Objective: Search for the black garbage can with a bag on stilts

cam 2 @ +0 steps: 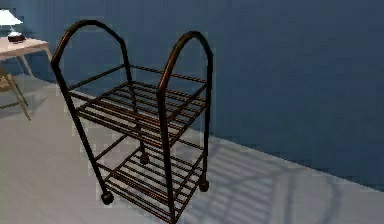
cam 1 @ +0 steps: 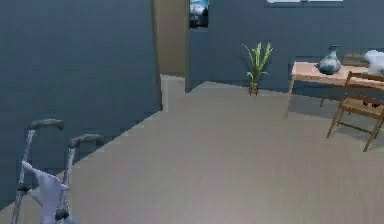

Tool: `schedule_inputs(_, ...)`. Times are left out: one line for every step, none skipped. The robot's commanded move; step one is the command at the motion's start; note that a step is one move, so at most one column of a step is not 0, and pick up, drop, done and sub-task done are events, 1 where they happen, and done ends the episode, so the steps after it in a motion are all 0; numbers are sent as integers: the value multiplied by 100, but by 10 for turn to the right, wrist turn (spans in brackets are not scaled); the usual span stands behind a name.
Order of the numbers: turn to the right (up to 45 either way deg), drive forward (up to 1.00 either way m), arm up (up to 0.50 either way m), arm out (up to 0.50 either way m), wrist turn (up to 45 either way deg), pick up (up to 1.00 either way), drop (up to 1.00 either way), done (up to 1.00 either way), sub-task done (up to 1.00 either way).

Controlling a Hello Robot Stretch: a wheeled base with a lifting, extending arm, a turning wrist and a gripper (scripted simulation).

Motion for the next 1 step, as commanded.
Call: schedule_inputs(0, 100, 0, 0, 0, 0, 0, 0, 0)
